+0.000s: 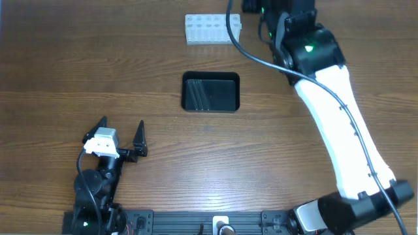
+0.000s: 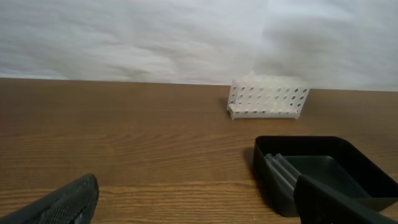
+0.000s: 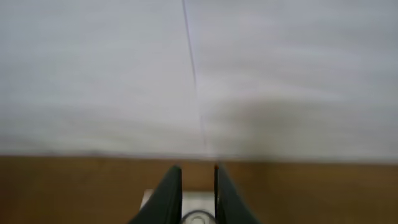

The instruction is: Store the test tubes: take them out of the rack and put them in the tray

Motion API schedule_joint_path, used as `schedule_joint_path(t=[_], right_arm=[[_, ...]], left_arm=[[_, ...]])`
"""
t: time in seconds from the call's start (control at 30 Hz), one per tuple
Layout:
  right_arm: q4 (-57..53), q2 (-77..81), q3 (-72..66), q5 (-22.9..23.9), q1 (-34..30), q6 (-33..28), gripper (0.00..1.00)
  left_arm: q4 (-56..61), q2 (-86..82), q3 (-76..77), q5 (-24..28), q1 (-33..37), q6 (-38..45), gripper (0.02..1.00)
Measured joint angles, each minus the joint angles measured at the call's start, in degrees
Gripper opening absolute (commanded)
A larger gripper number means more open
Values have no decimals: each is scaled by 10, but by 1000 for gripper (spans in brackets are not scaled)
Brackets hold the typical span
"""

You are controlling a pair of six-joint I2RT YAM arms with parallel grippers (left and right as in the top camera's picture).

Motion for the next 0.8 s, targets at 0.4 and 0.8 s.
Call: schedule_joint_path(t=[0.4, 0.8], right_arm=[[-199, 199, -21, -13, 63, 107, 69], [-189, 286, -21, -13, 63, 156, 86]], left_arm=[[0, 0, 0, 0, 0, 0, 1000], [0, 0, 0, 0, 0, 0, 1000]])
